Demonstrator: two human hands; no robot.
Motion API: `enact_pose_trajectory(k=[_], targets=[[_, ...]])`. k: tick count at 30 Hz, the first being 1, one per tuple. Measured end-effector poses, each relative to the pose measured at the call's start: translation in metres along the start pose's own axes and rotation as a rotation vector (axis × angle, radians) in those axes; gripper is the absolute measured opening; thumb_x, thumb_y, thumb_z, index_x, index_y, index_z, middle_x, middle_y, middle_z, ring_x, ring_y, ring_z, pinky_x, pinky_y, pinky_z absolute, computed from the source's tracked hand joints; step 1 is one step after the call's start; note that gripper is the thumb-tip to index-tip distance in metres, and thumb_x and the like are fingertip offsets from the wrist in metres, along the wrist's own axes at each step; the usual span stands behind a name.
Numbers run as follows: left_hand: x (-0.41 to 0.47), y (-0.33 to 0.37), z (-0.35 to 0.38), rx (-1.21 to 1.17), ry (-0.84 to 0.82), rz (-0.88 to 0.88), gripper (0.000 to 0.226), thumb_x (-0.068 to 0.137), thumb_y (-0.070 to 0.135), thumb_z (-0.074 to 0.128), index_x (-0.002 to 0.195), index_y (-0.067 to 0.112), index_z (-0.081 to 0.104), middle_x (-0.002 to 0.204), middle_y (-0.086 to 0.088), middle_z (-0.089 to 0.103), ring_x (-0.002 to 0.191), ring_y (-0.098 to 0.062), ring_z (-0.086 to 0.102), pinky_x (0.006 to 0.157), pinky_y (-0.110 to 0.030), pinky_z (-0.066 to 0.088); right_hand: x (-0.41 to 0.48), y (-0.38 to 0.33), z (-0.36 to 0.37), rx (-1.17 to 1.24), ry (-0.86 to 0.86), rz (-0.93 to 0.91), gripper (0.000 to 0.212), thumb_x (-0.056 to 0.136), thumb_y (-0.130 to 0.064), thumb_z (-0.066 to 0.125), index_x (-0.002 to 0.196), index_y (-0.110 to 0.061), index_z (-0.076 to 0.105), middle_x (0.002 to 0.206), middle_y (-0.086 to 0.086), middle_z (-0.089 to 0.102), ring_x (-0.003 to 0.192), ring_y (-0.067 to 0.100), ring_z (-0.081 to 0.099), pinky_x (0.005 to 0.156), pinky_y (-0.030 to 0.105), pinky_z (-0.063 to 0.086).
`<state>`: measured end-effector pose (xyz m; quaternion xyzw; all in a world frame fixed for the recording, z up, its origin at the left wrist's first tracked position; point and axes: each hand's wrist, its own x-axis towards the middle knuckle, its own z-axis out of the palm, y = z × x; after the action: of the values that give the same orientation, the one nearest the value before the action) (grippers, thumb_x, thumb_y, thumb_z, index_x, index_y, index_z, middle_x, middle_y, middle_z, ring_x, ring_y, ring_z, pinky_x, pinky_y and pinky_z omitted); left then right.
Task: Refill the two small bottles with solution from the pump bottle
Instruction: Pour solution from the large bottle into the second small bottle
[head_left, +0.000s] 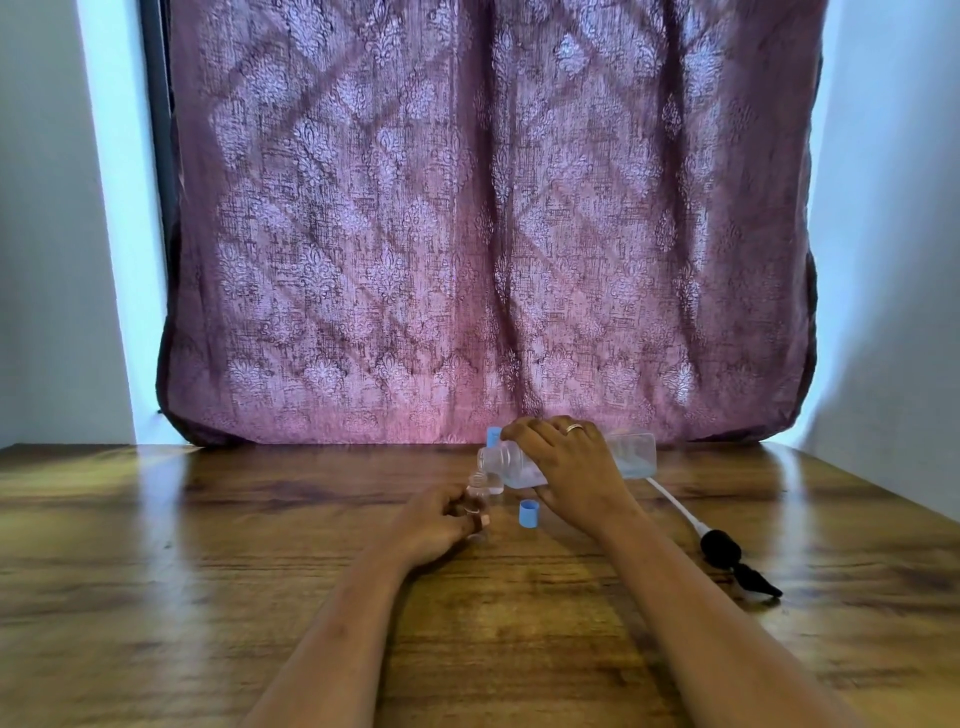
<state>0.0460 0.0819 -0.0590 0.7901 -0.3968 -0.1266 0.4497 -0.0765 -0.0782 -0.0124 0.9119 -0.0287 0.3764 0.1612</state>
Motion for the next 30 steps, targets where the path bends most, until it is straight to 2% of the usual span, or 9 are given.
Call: enact_pose_trajectory(k=[7,13,17,22,27,30], targets=[[-0.0003,0.0002,-0.0003,0.007,-0.005,-0.003,0.021,0.083,0.032,0.069,0.104,0.033,0.065,0.105,0.004,0.07,0.1,-0.014,0.064,0.097,-0.04,0.049,0.0015,0.0007,0.0009,-0.028,-0.031,-0.003,0.069,0.059,-0.011,0.077,0.119,-0.031,0.05,0.116,-0.013,0.059,0.092,0.018,0.059,0.072,0.032,0.044],[-0.0007,0.0019,-0.0007,0.014,-0.009,-0.008,0.023,0.085,0.032,0.068,0.108,0.032,0.064,0.107,0.004,0.068,0.099,-0.013,0.062,0.094,-0.035,0.048,0.002,0.0012,0.0004,-0.032,-0.008,-0.017,0.07,0.055,-0.009,0.077,0.116,-0.029,0.051,0.114,-0.011,0.061,0.088,0.02,0.06,0.07,0.033,0.043],[-0.0015,0.0021,0.0016,0.025,0.039,0.022,0.015,0.085,0.029,0.069,0.098,0.033,0.064,0.102,0.001,0.07,0.097,-0.016,0.064,0.091,-0.032,0.048,0.0013,0.0017,0.0016,-0.033,-0.028,-0.009,0.067,0.061,-0.013,0.076,0.119,-0.031,0.049,0.119,-0.014,0.057,0.095,0.018,0.057,0.074,0.032,0.042],[-0.0018,0.0015,0.0004,0.028,0.029,0.021,0.017,0.085,0.032,0.068,0.101,0.033,0.064,0.101,0.006,0.069,0.093,-0.008,0.062,0.083,-0.026,0.047,0.0016,0.001,0.0018,-0.049,-0.046,-0.002,0.066,0.064,-0.014,0.076,0.121,-0.031,0.048,0.121,-0.014,0.056,0.096,0.018,0.057,0.075,0.032,0.041],[-0.0028,0.0019,-0.0002,0.027,0.013,0.01,0.02,0.085,0.033,0.068,0.105,0.032,0.064,0.104,0.006,0.067,0.099,-0.012,0.061,0.093,-0.033,0.048,0.0013,0.0008,0.0012,-0.048,-0.036,-0.011,0.069,0.06,-0.015,0.079,0.119,-0.031,0.047,0.118,-0.013,0.058,0.094,0.018,0.058,0.073,0.031,0.042],[-0.003,0.003,-0.0007,0.027,0.005,0.008,0.019,0.086,0.032,0.067,0.104,0.035,0.062,0.106,0.006,0.066,0.1,-0.011,0.06,0.093,-0.032,0.046,0.0015,0.0008,0.0006,-0.042,-0.028,-0.018,0.071,0.055,-0.015,0.081,0.117,-0.03,0.05,0.115,-0.011,0.06,0.09,0.019,0.06,0.072,0.031,0.043]])
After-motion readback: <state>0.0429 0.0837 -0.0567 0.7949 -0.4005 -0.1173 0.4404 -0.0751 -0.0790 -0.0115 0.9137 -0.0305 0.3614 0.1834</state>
